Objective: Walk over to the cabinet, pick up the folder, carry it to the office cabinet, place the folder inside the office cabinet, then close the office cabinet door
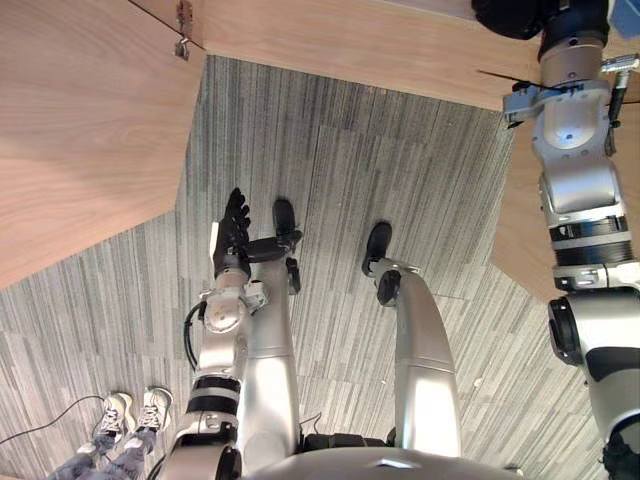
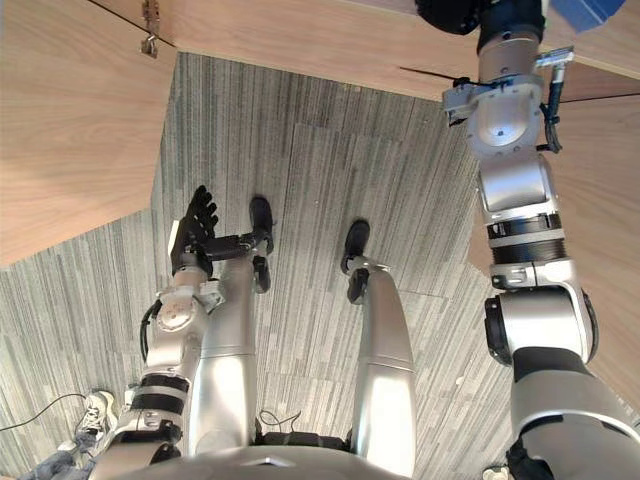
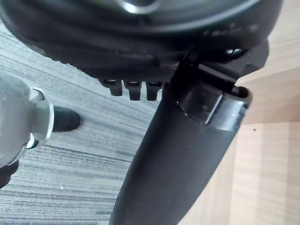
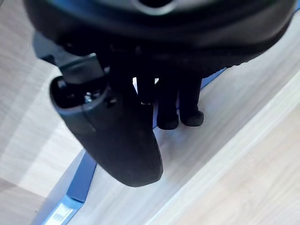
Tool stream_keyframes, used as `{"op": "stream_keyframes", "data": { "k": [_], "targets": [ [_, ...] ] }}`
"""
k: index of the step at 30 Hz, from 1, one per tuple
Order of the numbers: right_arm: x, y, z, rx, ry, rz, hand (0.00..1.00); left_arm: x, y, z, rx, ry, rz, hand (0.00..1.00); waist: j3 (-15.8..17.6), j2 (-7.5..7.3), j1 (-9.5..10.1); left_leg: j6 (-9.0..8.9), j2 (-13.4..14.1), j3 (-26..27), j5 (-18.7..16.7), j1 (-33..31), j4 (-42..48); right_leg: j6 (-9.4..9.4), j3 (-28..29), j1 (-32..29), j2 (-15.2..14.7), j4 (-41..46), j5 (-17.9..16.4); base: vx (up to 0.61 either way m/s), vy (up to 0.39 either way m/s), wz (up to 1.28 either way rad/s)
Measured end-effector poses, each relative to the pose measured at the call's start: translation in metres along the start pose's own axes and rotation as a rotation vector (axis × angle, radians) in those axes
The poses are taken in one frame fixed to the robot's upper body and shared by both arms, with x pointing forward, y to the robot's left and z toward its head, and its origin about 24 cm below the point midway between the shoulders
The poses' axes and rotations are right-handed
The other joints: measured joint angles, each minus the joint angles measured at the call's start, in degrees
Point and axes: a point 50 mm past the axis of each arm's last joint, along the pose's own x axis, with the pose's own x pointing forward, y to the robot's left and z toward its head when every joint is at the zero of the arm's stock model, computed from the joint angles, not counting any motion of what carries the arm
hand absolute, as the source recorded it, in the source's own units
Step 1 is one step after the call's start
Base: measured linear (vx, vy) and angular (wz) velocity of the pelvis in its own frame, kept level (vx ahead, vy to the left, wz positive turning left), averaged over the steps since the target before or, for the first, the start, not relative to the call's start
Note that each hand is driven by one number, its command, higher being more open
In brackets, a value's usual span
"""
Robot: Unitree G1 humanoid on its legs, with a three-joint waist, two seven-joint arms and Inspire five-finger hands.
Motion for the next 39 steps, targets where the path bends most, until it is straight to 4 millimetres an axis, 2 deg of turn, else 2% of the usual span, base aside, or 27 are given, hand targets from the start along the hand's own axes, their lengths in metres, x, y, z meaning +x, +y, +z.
{"op": "stream_keyframes", "data": {
  "k": [7, 13, 17, 24, 29, 30, 33, 35, 36, 38, 39],
  "targets": [
    [0.004, -0.016, -0.009, 0.008, 0.061, -0.081, 0.0, 0.007, 0.005, 0.006, -0.021, -0.009, 0.037, 1.0, 0.0, 0.0, -0.61, 0.0, 0.1, 0.0, 0.0, -0.1, 0.0, 0.02, 0.0, 0.0, 0.1, -0.5, 0.0, 0.0, 0.0, 0.0],
    [0.016, -0.032, -0.011, 0.068, 0.124, -0.179, 0.0, 0.01, 0.005, 0.007, -0.027, -0.003, 0.049, 1.0, 0.0, 0.0, -1.01, 0.01, 0.4, 0.0, 0.0, -0.5, 0.0, 0.14, 0.0, -0.2, 0.3, -0.7, 0.2, 0.0, 0.0, 0.0],
    [0.026, -0.032, -0.006, 0.131, 0.141, -0.214, 0.0, 0.01, 0.008, 0.007, -0.052, 0.0, 0.071, 1.0, 0.0, 0.02, -1.5, 0.01, 0.5, 0.0, 0.0, -0.5, -0.2, 0.11, 0.0, -0.2, 0.5, -0.9, 0.3, 0.0, 0.0, 0.0],
    [0.032, -0.032, -0.004, 0.247, 0.178, -0.236, 0.0, 0.01, 0.007, 0.005, -0.1, 0.008, 0.084, 1.0, 0.1, 0.17, -1.66, 0.02, 0.7, 0.3, 0.5, 0.0, -0.4, 0.06, 0.3, -0.2, 0.7, -1.0, 0.9, 0.0, -0.001, -0.02],
    [0.031, -0.035, 0.0, 0.265, 0.159, -0.263, 0.0, 0.009, 0.004, 0.003, -0.108, 0.015, 0.081, 1.0, 0.1, 0.17, -1.64, 0.08, 0.8, 0.3, 0.7, 0.4, -0.2, -0.02, 0.4, 0.1, 0.7, -0.4, 0.9, 0.0, 0.0, 0.0],
    [0.029, -0.035, 0.001, 0.275, 0.149, -0.268, 0.0, 0.008, 0.004, 0.003, -0.109, 0.016, 0.08, 1.0, 0.1, 0.17, -1.63, 0.08, 0.9, 0.2, 0.7, 0.6, -0.2, -0.02, 0.3, 0.3, 0.8, -0.4, 0.9, 0.0, 0.0, 0.0],
    [0.003, -0.031, -0.002, 0.323, 0.117, -0.284, 0.0, 0.008, -0.001, 0.001, -0.109, 0.033, 0.069, 1.0, 0.1, 0.17, -1.49, 0.08, 1.0, 0.3, 0.7, 2.7, -0.2, -0.02, 0.3, 2.4, 0.9, -0.4, 0.9, 0.0, 0.0, 0.0],
    [-0.029, -0.021, -0.011, 0.348, 0.109, -0.282, 0.0, 0.007, -0.004, 0.0, -0.098, 0.036, 0.051, 1.0, 0.1, 0.16, -1.54, -0.04, 1.0, 0.4, 0.4, 5.3, -0.5, -0.03, 0.3, 4.9, 0.9, -0.6, 0.8, 0.0, 0.0, 0.0],
    [-0.037, -0.019, -0.013, 0.358, 0.112, -0.284, 0.0, 0.007, -0.005, 0.0, -0.094, 0.035, 0.047, 1.0, 0.1, 0.17, -1.59, -0.02, 1.0, 0.4, 0.4, 5.8, -0.5, -0.03, 0.3, 5.5, 0.9, -0.7, 0.8, -0.01, 0.015, -0.05],
    [-0.07, -0.011, -0.022, 0.387, 0.141, -0.288, 0.0, 0.007, -0.007, -0.001, -0.06, 0.04, 0.034, 1.0, 0.1, 0.18, -1.74, 0.22, 1.2, 1.0, -0.8, 8.0, -0.2, 0.1, 0.3, 7.8, 0.9, -1.1, 0.1, -0.01, 0.023, -0.07],
    [-0.077, -0.009, -0.025, 0.392, 0.152, -0.285, 0.0, 0.006, -0.007, -0.002, -0.057, 0.045, 0.032, 1.0, 0.0, 0.17, -1.87, 0.29, 1.2, 1.2, -0.9, 8.7, -0.3, 0.14, 0.4, 8.5, 0.8, -1.2, 0.1, 0.01, 0.027, -0.08]
  ]
}}
